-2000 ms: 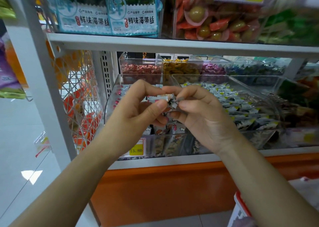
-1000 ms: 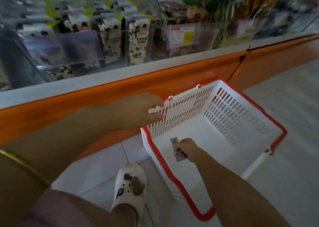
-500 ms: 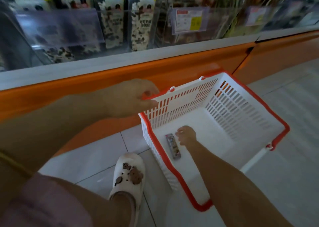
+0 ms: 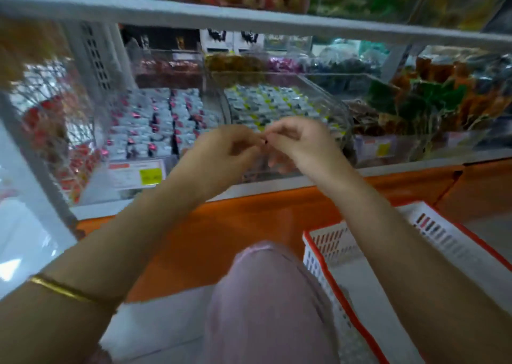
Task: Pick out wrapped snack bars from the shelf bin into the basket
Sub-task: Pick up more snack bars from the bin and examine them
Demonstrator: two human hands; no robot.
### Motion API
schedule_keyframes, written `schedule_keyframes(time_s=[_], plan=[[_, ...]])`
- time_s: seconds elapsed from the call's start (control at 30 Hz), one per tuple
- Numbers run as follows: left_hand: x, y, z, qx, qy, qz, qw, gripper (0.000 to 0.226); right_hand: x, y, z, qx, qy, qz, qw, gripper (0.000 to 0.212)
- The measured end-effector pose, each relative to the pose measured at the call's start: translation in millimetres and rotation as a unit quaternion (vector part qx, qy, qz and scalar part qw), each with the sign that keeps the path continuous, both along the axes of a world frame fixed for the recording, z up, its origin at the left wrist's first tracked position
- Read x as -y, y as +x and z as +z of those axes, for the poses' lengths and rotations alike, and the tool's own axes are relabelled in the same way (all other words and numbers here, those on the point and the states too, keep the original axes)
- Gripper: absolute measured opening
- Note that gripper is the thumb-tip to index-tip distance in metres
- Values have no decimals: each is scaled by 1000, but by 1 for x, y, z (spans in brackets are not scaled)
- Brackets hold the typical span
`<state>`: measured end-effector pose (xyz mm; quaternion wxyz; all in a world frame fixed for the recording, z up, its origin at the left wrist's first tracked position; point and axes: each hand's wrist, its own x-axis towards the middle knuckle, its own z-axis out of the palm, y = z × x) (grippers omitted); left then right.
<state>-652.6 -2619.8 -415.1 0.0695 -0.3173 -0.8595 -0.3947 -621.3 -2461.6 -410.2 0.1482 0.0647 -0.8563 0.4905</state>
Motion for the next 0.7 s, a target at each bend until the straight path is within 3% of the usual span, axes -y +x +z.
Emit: schedule_keyframes(time_s=[0.1,0.23,0.4,0.57,0.7], plan=[[42,-18,4,-44,16,105,993,17,43,-37,16,-24,34,5,999,14],[71,-47,-3,-80,-59,168,981,27,75,-84,23,-52,167,-25,984,14],[72,-72,-10,-108,-149,121,975,28,72,-103,25,-51,335,-4,941,8],[73,-84,-21,-127,-180,89,971,27,59,-101,21,-7,398,29,917,11],[74,-87,-27,-129,-178,106,970,28,61,-103,15,-26,480,7,877,13]])
